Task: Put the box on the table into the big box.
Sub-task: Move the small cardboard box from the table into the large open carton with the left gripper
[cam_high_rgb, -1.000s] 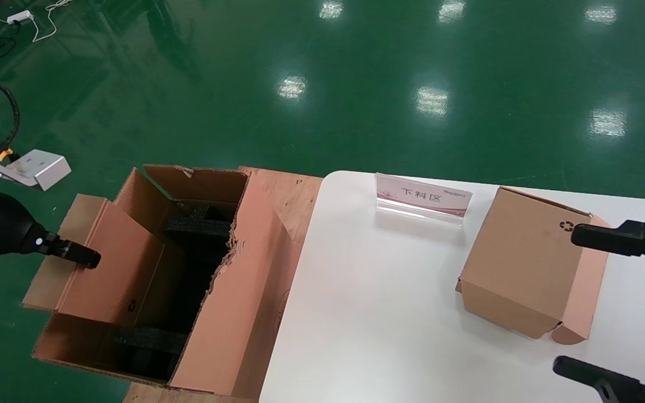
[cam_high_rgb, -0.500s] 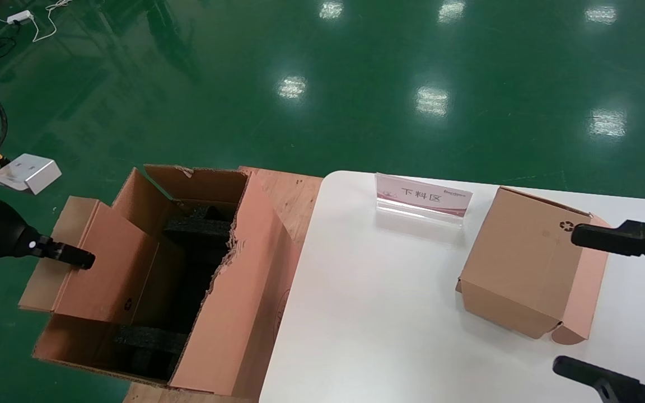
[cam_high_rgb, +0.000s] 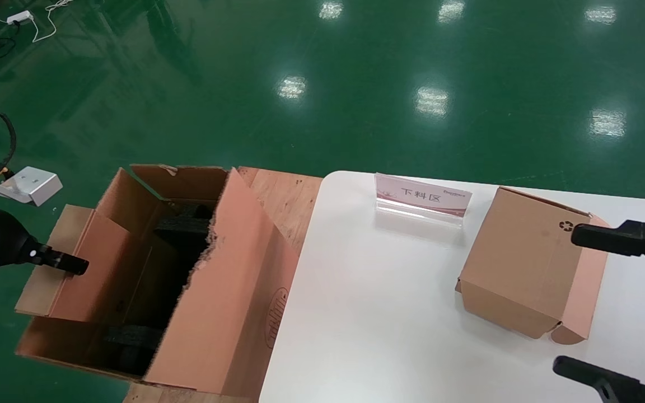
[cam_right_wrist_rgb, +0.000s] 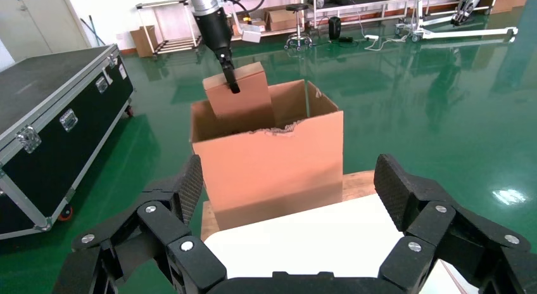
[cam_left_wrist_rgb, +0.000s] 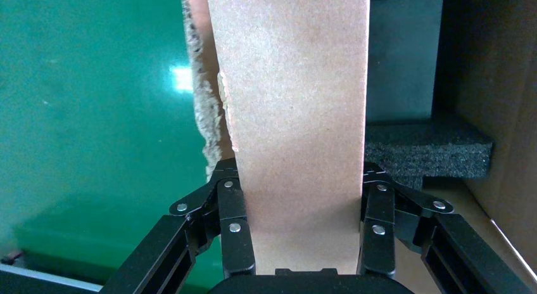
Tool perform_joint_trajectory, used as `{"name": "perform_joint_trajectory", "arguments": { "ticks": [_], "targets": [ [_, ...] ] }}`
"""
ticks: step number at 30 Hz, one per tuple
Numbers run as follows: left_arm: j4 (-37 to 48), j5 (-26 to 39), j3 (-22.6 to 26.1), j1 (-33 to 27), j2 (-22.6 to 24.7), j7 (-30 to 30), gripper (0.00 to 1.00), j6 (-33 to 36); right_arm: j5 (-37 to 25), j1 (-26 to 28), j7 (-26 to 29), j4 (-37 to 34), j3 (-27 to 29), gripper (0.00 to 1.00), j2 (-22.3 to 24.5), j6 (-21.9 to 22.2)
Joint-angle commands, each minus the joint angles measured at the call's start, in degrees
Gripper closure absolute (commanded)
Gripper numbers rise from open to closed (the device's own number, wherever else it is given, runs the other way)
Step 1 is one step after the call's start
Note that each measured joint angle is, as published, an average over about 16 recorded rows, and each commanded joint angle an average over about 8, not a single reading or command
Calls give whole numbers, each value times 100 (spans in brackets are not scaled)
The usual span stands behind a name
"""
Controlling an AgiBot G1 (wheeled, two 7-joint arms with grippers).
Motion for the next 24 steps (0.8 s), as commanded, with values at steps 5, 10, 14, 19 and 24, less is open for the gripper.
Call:
{"name": "perform_joint_trajectory", "arguments": {
  "ticks": [5,10,14,19,24],
  "targets": [
    [169,54,85,230,141,30,100,-260,0,0,0,0,0,0,0,0],
    [273,59,122,356,265,23,100,-398,0,0,0,0,0,0,0,0],
    [332,40,129,409,333,31,100,-462,0,0,0,0,0,0,0,0],
    [389,-4,118,434,369,57,100,-505,0,0,0,0,0,0,0,0],
    [436,-49,91,434,374,93,100,-536,0,0,0,0,0,0,0,0]
  ]
}}
